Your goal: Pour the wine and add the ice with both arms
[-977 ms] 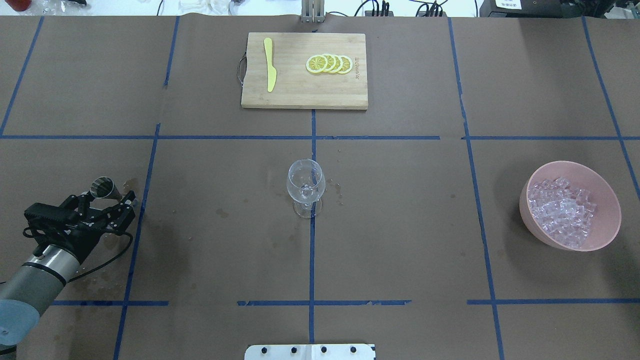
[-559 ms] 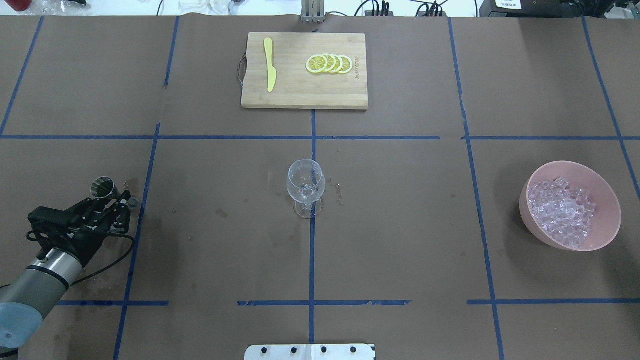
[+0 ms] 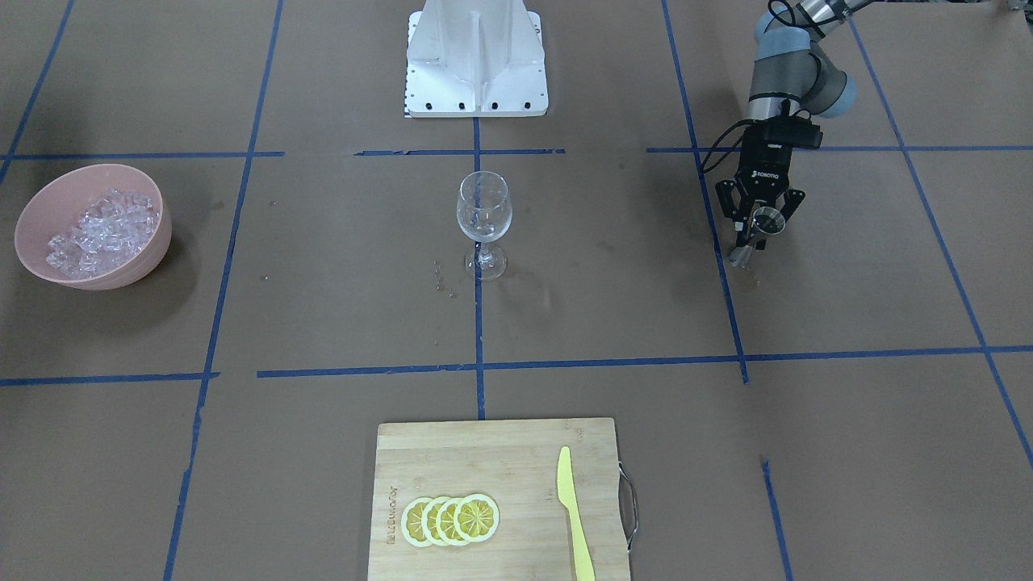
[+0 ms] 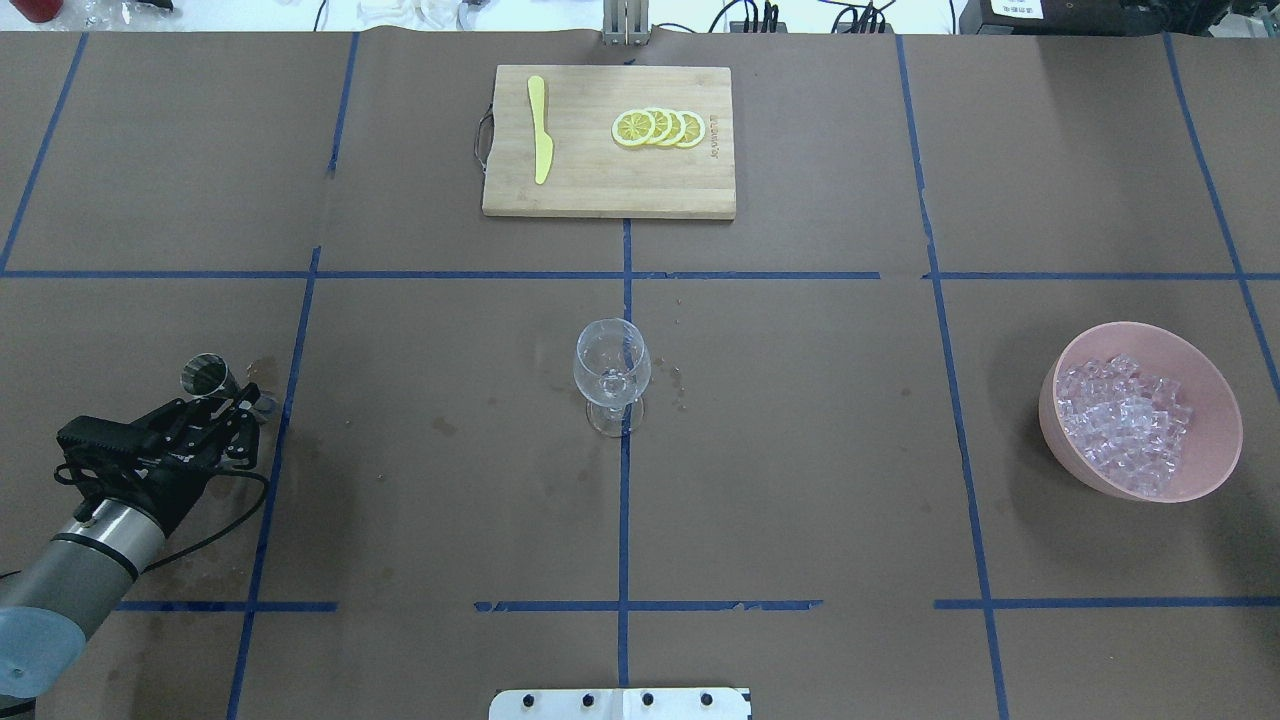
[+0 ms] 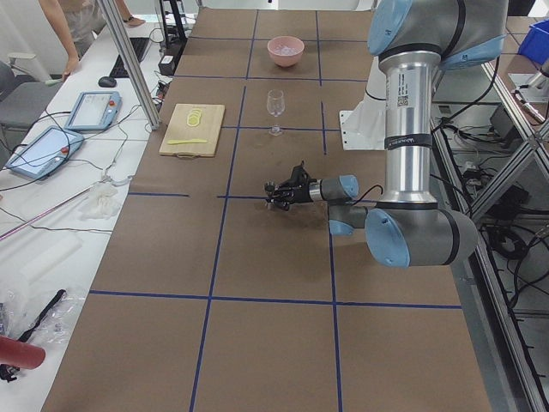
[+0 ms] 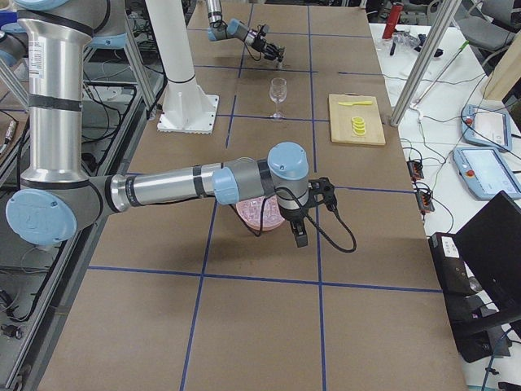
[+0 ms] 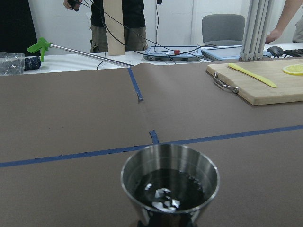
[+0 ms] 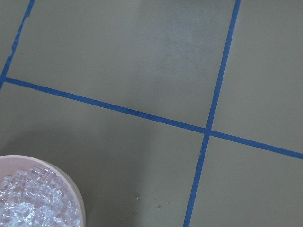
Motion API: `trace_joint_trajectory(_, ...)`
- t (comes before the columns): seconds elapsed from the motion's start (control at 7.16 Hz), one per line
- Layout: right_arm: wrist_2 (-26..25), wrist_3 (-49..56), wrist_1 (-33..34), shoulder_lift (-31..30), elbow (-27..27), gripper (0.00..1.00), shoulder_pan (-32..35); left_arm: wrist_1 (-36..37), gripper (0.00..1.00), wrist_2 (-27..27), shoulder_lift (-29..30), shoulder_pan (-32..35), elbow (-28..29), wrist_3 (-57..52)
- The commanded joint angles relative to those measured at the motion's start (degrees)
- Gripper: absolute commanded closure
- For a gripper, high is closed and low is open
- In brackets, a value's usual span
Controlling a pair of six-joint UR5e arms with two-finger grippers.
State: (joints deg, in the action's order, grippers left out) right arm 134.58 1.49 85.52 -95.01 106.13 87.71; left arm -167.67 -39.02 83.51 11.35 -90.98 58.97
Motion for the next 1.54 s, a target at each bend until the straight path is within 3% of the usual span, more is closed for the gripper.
trace_joint_trajectory(0.0,0.0,0.0,0.0,0.0,0.0,0.0,0.0,0.1,0.72,0.6,0.0,0.0,0.0,-0.1)
trace_joint_trajectory(0.14,0.0,0.1,0.0,0.0,0.0,0.0,0.0,0.1,0.98,1.0,-0.1,0.0,0.0,-0.3)
trace_joint_trajectory(0.56,0.0,0.1,0.0,0.0,-0.1,0.0,0.0,-0.1,1.0,2.0,-0.6,0.2,-1.6,-1.3)
trace_joint_trajectory(0.7,0.0,0.1,0.0,0.0,-0.1,0.0,0.0,-0.6,1.0,2.4,-0.6,0.2,-4.0,-7.2)
trace_joint_trajectory(0.98,0.1,0.1,0.0,0.0,-0.2,0.0,0.0,-10.0,1.0,1.8,0.1,0.2,-7.2,-35.8)
trace_joint_trajectory(1.4,0.1,0.0,0.0,0.0,-0.1,0.0,0.0,-8.7,1.0,-1.1,6.7,1.1,-10.8,-39.1)
